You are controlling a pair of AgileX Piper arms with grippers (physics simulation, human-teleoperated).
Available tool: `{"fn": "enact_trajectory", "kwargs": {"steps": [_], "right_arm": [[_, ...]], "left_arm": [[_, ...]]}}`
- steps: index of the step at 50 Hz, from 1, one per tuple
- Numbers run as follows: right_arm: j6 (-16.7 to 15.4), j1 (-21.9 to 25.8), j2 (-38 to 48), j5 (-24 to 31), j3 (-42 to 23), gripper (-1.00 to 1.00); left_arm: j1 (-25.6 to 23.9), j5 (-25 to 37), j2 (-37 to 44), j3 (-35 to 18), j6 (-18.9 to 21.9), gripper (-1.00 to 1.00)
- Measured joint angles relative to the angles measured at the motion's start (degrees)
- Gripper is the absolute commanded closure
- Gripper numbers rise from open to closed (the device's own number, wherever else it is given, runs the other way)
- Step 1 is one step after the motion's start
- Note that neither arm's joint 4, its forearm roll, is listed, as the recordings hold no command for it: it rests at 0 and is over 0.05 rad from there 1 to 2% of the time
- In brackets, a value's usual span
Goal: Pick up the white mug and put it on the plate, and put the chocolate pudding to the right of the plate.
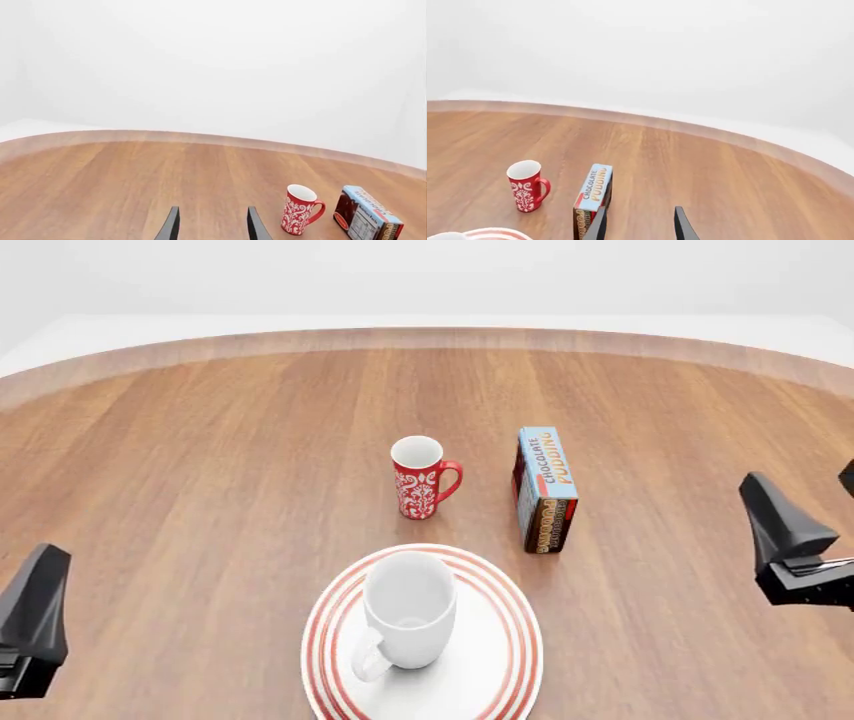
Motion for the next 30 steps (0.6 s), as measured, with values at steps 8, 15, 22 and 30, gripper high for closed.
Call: {"fn": "enact_trajectory", "kwargs": {"steps": [8, 15, 22, 30], "right_arm": [[-0.9, 1.7, 6.4, -2.6, -3.5, -1.0], [-1.6, 2.8, 11.8, -4.5, -6.5, -1.0], [-2.4, 3.5, 16.6, -5.9, -9.3, -1.0], [-3.4, 3.9, 21.4, -6.7, -12.4, -1.0]], "left_arm": [[0.0, 0.0, 0.0, 0.0, -0.2, -1.0], [0.1, -0.1, 0.0, 0.0, -0.4, -1.0], [0.1, -0.1, 0.0, 0.0, -0.6, -1.0], [0.0, -0.1, 0.0, 0.0, -0.8, -1.0]]}}
